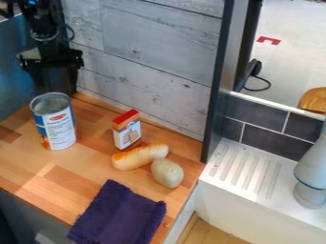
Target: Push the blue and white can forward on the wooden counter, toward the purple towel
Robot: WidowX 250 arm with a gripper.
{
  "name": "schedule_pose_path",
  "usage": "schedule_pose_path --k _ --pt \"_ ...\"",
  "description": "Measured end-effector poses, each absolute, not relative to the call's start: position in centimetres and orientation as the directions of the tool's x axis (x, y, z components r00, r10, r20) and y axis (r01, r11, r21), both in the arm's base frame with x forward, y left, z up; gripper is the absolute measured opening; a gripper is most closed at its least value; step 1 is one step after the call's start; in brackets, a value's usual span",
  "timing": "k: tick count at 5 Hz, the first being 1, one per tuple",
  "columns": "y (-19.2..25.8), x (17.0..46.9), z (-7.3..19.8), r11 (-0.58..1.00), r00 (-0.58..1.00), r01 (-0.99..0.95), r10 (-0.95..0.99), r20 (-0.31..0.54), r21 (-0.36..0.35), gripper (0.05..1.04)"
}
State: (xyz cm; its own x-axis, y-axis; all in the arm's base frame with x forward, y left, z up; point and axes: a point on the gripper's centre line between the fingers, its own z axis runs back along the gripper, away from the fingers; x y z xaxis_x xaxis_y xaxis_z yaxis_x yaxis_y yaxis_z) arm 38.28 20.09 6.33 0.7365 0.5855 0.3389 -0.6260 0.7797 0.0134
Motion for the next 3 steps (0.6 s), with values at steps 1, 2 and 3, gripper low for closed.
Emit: schedule_pose_path --k 1,2,3 --pt "19.8 38.7 5.3 0.783 0.742 -0.621 0.576 0.345 0.029 1.0" --pt "19.3 38.8 4.7 0.784 0.742 -0.62 0.576 0.343 0.027 1.0" --pt "18.9 37.9 3.3 0.786 0.753 -0.618 0.578 0.314 0.033 1.0"
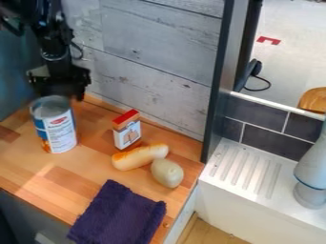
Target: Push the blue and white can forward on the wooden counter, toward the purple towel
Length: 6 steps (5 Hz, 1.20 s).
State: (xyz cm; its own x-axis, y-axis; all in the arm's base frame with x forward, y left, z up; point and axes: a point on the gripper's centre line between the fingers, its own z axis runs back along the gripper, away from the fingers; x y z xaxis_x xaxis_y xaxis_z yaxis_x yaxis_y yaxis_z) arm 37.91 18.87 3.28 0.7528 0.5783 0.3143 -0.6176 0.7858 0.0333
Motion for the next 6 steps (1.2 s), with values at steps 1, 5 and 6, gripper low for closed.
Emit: schedule_pose_path --k 1,5,6 --pt "18.2 36.9 2.1 0.796 0.774 -0.603 0.567 0.281 0.053 1.0" --pt "14.6 32.9 3.3 0.848 0.822 -0.531 0.512 0.249 0.008 1.0" --pt "14.1 31.8 3.4 0.86 0.836 -0.51 0.492 0.242 0.012 1.0"
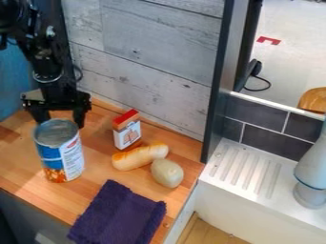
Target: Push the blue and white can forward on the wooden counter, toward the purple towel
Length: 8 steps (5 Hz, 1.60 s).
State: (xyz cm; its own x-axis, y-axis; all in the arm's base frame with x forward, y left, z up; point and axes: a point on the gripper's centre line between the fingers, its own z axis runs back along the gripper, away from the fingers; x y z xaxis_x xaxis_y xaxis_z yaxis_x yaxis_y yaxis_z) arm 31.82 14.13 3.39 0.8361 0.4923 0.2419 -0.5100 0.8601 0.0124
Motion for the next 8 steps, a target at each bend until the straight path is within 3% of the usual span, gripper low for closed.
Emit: schedule_pose_path --k 4,6,7,8 --pt "12.6 28.7 3.2 0.897 0.883 -0.442 0.431 0.188 0.02 1.0" --pt "12.0 27.2 2.5 0.915 0.91 -0.402 0.397 0.12 0.023 1.0" --pt "12.7 26.7 4.0 0.896 0.886 -0.445 0.443 0.138 -0.017 1.0" --pt "13.3 26.5 9.5 0.86 0.818 -0.499 0.507 0.271 -0.105 1.0"
